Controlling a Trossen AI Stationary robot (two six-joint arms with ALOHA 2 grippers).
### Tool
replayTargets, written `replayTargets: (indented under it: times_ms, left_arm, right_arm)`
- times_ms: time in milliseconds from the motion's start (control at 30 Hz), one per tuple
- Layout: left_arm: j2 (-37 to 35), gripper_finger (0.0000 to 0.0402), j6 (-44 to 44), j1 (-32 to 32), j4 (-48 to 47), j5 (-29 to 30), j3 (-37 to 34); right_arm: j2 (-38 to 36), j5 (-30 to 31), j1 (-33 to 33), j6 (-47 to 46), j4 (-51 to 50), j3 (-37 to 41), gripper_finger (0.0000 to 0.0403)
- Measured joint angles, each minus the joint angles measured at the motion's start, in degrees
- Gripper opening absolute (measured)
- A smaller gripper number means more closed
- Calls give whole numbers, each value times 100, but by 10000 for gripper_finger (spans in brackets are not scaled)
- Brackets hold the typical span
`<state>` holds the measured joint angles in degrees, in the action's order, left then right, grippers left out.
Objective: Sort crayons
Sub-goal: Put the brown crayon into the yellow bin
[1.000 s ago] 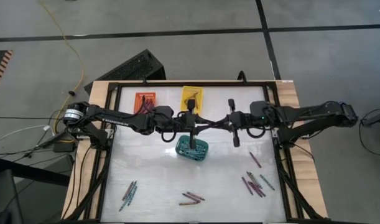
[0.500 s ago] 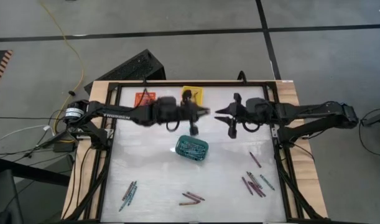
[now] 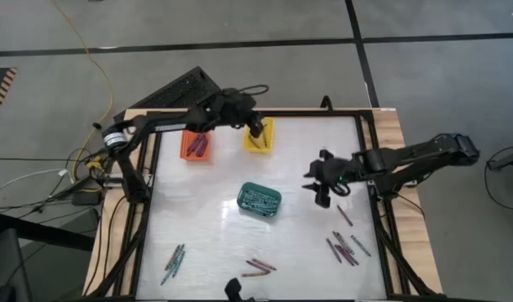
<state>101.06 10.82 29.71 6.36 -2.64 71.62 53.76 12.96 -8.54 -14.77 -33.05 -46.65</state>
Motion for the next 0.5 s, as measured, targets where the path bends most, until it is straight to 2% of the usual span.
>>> replayTargets:
  times_ms: [333, 500]
  left_arm:
    - [1300, 18, 109, 70, -2062, -343, 1314]
    - [1701, 46, 251, 70, -2377, -597, 1775]
  right_arm:
    - [450, 560, -1321, -873, -184, 2, 151]
    - [528, 1031, -1845, -1443, -484, 2, 144]
